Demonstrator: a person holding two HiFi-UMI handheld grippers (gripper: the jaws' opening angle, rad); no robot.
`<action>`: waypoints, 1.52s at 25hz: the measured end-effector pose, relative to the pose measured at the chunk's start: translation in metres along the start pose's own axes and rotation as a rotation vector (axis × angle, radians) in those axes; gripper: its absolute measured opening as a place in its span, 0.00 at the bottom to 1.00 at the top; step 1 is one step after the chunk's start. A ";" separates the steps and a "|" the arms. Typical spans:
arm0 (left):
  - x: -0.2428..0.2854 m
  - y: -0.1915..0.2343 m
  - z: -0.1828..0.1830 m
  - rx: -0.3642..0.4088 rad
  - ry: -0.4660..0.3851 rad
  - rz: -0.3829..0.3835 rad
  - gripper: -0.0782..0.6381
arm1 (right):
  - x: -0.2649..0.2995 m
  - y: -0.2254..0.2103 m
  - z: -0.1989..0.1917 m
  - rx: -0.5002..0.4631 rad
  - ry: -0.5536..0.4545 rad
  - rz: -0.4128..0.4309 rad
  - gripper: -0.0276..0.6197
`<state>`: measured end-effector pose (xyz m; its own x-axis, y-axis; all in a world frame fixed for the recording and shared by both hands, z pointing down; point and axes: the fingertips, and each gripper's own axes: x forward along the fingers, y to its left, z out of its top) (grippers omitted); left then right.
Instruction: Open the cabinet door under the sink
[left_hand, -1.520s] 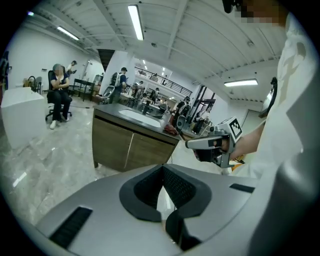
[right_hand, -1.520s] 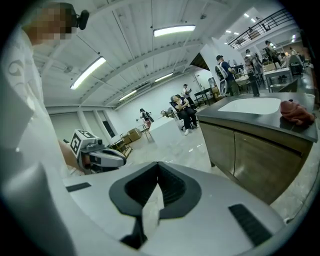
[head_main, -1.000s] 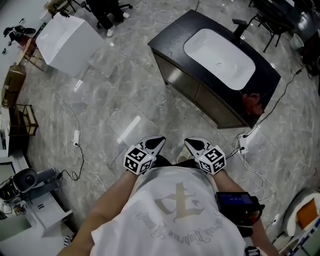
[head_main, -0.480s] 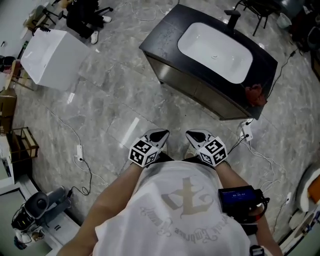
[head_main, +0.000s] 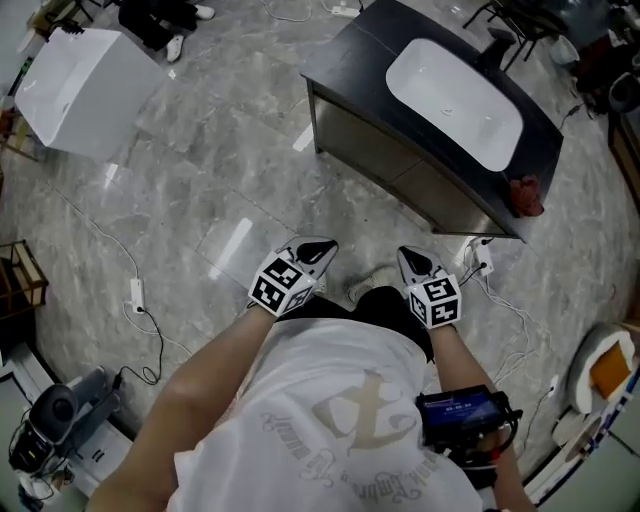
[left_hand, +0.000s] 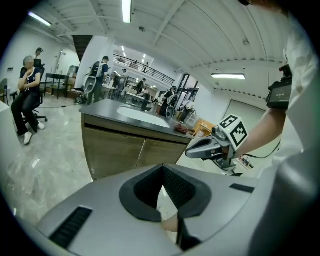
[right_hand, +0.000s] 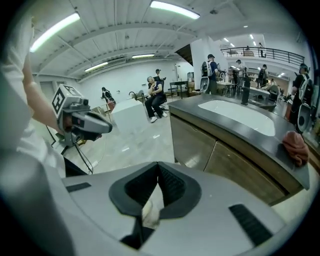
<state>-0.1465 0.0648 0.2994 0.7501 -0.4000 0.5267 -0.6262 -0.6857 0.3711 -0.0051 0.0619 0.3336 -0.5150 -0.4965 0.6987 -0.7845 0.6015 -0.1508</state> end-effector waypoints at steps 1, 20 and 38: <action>-0.002 0.003 -0.005 -0.006 0.005 -0.006 0.12 | 0.004 0.001 0.001 -0.005 0.004 -0.007 0.06; 0.069 0.043 -0.060 -0.089 0.085 -0.054 0.12 | 0.091 -0.100 -0.048 -0.264 0.208 -0.179 0.06; 0.140 0.087 -0.086 -0.220 -0.004 -0.049 0.12 | 0.154 -0.152 -0.042 -0.634 0.235 -0.149 0.06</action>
<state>-0.1140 0.0016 0.4713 0.7815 -0.3718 0.5011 -0.6197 -0.5554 0.5545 0.0493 -0.0791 0.4932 -0.2728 -0.4960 0.8243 -0.4510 0.8228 0.3459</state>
